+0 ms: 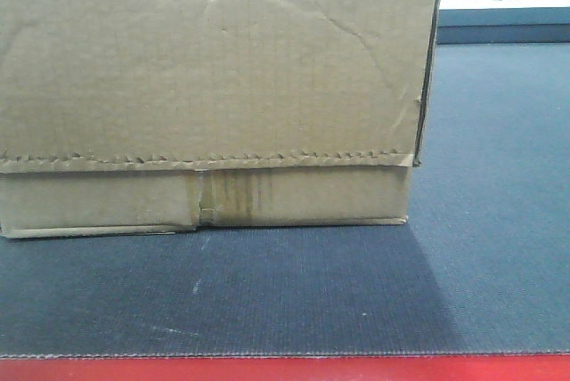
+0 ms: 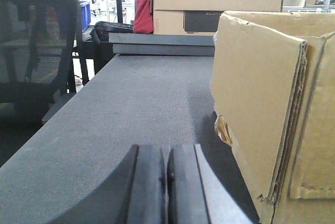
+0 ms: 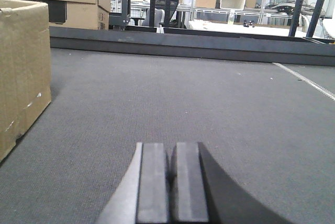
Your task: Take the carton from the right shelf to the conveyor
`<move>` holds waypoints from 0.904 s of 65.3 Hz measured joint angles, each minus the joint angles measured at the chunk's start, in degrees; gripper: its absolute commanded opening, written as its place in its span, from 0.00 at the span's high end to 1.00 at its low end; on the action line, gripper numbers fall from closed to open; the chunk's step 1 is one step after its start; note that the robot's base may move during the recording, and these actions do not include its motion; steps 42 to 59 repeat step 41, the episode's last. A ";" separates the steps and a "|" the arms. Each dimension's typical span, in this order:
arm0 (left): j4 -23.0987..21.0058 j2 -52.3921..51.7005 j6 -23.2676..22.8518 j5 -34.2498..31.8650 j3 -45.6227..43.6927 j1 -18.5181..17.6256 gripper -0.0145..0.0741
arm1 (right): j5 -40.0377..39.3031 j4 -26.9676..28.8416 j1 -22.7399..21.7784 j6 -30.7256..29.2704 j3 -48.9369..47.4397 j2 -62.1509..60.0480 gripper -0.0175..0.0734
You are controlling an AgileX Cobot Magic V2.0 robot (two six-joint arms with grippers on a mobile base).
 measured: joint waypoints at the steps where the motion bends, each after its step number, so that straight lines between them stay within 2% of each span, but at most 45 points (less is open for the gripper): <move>1: 0.00 0.00 0.00 0.00 0.00 0.00 0.82 | 0.00 0.00 0.00 0.00 0.00 0.00 0.88; 59: 0.00 0.00 0.00 0.00 0.00 0.00 0.82 | 0.00 0.00 0.00 0.00 0.00 0.00 0.88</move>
